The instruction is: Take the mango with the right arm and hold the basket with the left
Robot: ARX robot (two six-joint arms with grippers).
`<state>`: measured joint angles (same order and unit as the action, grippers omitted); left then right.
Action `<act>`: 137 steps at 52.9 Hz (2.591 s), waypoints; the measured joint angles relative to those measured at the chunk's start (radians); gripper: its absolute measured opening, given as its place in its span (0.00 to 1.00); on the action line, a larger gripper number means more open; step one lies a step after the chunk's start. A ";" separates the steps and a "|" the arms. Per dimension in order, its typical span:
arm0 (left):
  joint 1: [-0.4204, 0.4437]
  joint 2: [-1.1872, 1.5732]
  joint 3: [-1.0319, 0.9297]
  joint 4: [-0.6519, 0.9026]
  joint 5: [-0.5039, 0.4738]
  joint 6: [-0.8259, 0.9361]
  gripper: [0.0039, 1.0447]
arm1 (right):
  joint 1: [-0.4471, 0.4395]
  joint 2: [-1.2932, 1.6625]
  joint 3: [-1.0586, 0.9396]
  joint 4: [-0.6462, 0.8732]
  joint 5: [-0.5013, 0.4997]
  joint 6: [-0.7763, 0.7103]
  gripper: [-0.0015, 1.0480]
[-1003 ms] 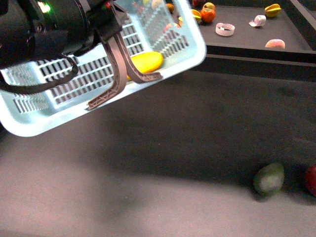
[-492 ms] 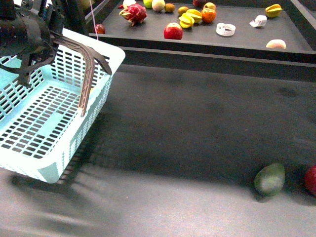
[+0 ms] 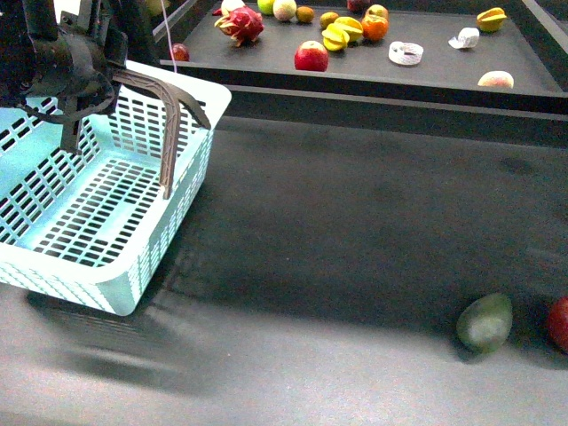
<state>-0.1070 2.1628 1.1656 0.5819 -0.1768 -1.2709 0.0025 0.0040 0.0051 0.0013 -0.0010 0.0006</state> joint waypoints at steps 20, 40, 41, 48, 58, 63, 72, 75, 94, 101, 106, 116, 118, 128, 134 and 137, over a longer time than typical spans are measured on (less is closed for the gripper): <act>0.006 0.018 0.054 -0.090 0.024 0.003 0.30 | 0.000 0.000 0.000 0.000 0.000 0.000 0.92; 0.008 -0.119 -0.150 0.014 0.034 0.151 0.95 | 0.000 0.000 0.000 0.000 0.000 0.000 0.92; 0.008 -0.127 -0.158 0.018 0.035 0.156 0.96 | 0.000 0.000 0.000 0.000 0.000 0.000 0.92; 0.023 -0.237 -0.277 0.081 0.039 0.240 0.95 | 0.000 0.000 0.000 0.000 0.000 0.000 0.92; 0.057 -0.388 -0.454 0.166 0.065 0.388 0.95 | 0.000 0.000 0.000 0.000 0.000 0.000 0.92; 0.083 -0.475 -0.539 0.190 0.069 0.442 0.95 | 0.000 0.000 0.000 0.000 0.000 0.000 0.92; 0.130 -0.647 -0.676 0.195 0.082 0.497 0.95 | 0.000 0.000 0.000 0.000 0.000 0.000 0.92; 0.152 -0.695 -0.707 0.195 0.096 0.510 0.95 | 0.000 0.000 0.000 0.000 0.000 0.000 0.92; 0.264 -0.800 -0.782 0.164 0.130 0.545 0.95 | 0.000 0.000 0.000 0.000 0.000 0.000 0.92; 0.274 -0.747 -0.853 0.412 0.291 0.767 0.81 | 0.000 0.000 0.000 0.000 0.000 0.000 0.92; 0.254 -0.771 -0.933 0.546 0.319 1.021 0.65 | 0.000 0.000 0.000 0.000 0.000 0.000 0.92; 0.216 -0.935 -1.025 0.494 0.281 1.223 0.30 | 0.000 0.000 0.000 0.000 0.000 0.000 0.92; 0.208 -0.965 -1.039 0.475 0.277 1.232 0.23 | 0.000 0.000 0.000 0.000 0.000 0.000 0.92; 0.141 -1.140 -1.099 0.358 0.185 1.253 0.04 | 0.000 0.000 0.000 0.000 0.000 0.000 0.92; 0.109 -1.248 -1.123 0.277 0.182 1.258 0.04 | 0.000 0.000 0.000 0.000 0.000 0.000 0.92; 0.109 -1.305 -1.133 0.231 0.177 1.260 0.04 | 0.000 0.000 0.000 0.000 0.000 0.000 0.92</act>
<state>0.0025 0.8577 0.0326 0.8127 0.0006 -0.0113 0.0025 0.0040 0.0051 0.0013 -0.0006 0.0006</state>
